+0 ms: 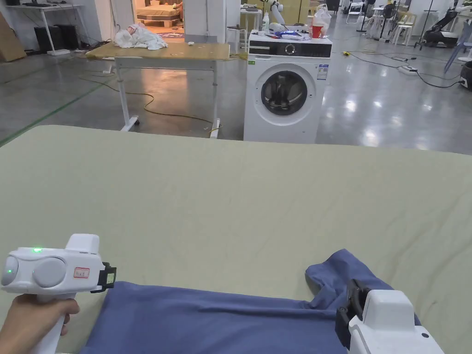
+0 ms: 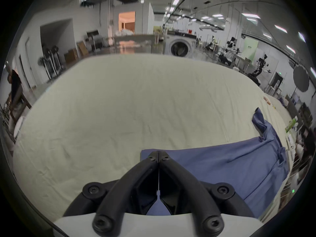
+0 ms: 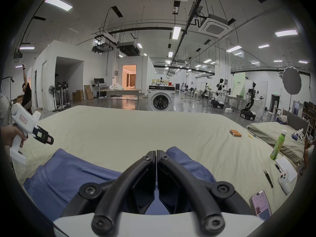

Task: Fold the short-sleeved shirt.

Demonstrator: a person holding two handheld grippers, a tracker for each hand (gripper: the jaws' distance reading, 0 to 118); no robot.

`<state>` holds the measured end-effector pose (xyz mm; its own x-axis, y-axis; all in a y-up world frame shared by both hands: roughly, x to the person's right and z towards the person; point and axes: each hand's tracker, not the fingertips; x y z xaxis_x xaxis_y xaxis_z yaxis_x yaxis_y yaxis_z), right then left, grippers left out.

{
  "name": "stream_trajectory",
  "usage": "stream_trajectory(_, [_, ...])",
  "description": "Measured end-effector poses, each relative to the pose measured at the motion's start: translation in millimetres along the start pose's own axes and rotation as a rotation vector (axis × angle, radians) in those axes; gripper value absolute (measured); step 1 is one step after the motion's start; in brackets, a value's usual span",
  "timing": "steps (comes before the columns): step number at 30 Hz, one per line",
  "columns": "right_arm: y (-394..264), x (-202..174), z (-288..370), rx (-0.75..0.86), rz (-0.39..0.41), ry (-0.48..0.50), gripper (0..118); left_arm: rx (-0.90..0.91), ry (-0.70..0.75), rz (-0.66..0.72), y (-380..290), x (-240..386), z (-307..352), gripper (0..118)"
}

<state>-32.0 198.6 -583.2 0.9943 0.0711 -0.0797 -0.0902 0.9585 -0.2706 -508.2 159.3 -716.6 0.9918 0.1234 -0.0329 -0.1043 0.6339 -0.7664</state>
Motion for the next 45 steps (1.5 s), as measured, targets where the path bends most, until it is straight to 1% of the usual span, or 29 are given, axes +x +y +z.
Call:
stream_trajectory(1, [-2.7,2.5,-1.1,-0.011,-0.001,-0.004,0,-0.034,0.0,-0.004,4.1,-2.1,-7.8,11])
stream_trajectory(3, [-7.7,7.0,-2.8,-0.031,0.001,-0.012,0,-0.107,0.029,-0.046,9.5,-3.0,-22.1,45])
stream_trajectory(4, [-9.9,9.1,-3.2,-0.037,0.001,-0.016,0,-0.114,0.061,-0.063,9.9,1.1,-24.0,58])
stream_trajectory(5, [-12.1,11.8,-3.6,-0.045,0.002,-0.022,0,-0.129,0.084,-0.077,10.6,2.5,-29.8,63])
stream_trajectory(8, [-18.8,18.6,-5.9,-0.071,-0.001,-0.035,0,-0.193,0.064,-0.057,11.3,4.0,-46.1,63])
stream_trajectory(10, [-22.8,22.9,-8.2,-0.094,-0.005,-0.041,0,-0.231,0.059,-0.055,8.6,7.1,-55.9,61])
stream_trajectory(13, [-29.4,29.6,-9.1,-0.117,-0.008,-0.053,0,-0.229,0.11,-0.082,4.7,17.5,-59.2,53])
stream_trajectory(15, [-32.9,33.2,-10.3,-0.132,-0.01,-0.059,0,-0.215,0.146,-0.102,2.8,29.6,-58.3,52])
stream_trajectory(16, [-34.6,35.8,-11.0,-0.14,-0.016,-0.059,0,-0.211,0.153,-0.135,3.4,29.6,-61.1,47])
stream_trajectory(17, [-37.0,39.6,-12.8,-0.149,-0.025,-0.056,0,-0.21,0.156,-0.19,3.4,34.5,-61.7,37])
stream_trajectory(18, [-38.2,42.5,-15.6,-0.164,-0.029,-0.055,0,-0.207,0.143,-0.224,3.5,40.0,-60.6,23])
stream_trajectory(19, [-38.9,46.1,-18.8,-0.177,-0.03,-0.054,0,-0.204,0.133,-0.23,3.1,44.1,-59.7,6])
stream_trajectory(20, [-38.7,50.8,-22.7,-0.188,-0.032,-0.057,0,-0.203,0.125,-0.227,1.2,45.8,-57.2,0])
stream_trajectory(23, [-31.6,70.4,-37.0,-0.212,-0.057,-0.068,0,-0.159,0.149,-0.199,-6.3,46.2,-52.3,0])
stream_trajectory(25, [-23.4,85.4,-51.5,-0.242,-0.06,-0.07,0,-0.116,0.133,-0.169,-13.3,43.0,-44.3,0])
stream_trajectory(28, [-11.9,114.0,-88.6,-0.343,-0.081,-0.021,2,-0.051,0.121,-0.163,-22.2,42.9,-26.4,0])
stream_trajectory(29, [-8.9,123.2,-103.7,-0.376,-0.089,-0.025,6,-0.024,0.111,-0.152,-24.5,42.8,-18.6,0])
stream_trajectory(30, [-5.1,131.4,-118.8,-0.423,-0.069,-0.021,12,0.006,0.098,-0.141,-26.6,43.0,-10.6,0])
stream_trajectory(31, [-3.8,138.7,-132.5,-0.457,-0.075,-0.019,22,0.029,0.085,-0.133,-28.7,43.0,-2.8,0])
stream_trajectory(32, [-3.4,144.1,-145.2,-0.48,-0.065,-0.027,44,0.05,0.073,-0.118,-30.2,42.2,4.0,0])
stream_trajectory(33, [-4.0,147.6,-155.8,-0.514,-0.034,-0.02,59,0.071,0.063,-0.112,-32.0,42.2,10.2,0])
stream_trajectory(34, [-5.2,152.4,-168.8,-0.55,-0.02,-0.012,66,0.084,0.065,-0.112,-34.5,42.6,17.2,0])
stream_trajectory(35, [-8.4,155.2,-177.4,-0.545,-0.018,-0.013,66,0.09,0.071,-0.112,-36.7,43.4,23.6,0])
stream_trajectory(36, [-12.2,158.3,-186.4,-0.585,-0.009,0.005,66,0.097,0.063,-0.115,-37.8,43.1,27.6,0])
stream_trajectory(38, [-18.8,161.1,-200.9,-0.648,-0.002,-0.004,66,0.12,0.052,-0.108,-41.5,43.3,35.9,0])
stream_trajectory(39, [-23.7,163.6,-207.4,-0.674,-0.013,0.019,66,0.134,0.049,-0.106,-43.8,43.7,39.9,0])
stream_trajectory(42, [-39.1,170.2,-225.1,-0.763,-0.066,0.031,64,0.135,0.047,-0.107,-47.2,43.7,42.6,0])
stream_trajectory(43, [-42.8,171.3,-228.3,-0.772,-0.081,0.038,64,0.136,0.049,-0.109,-48.6,43.5,43.7,0])
stream_trajectory(45, [-42.2,171.4,-228.6,-0.753,-0.081,0.032,64,0.131,0.041,-0.102,-49.9,41.7,42.0,0])
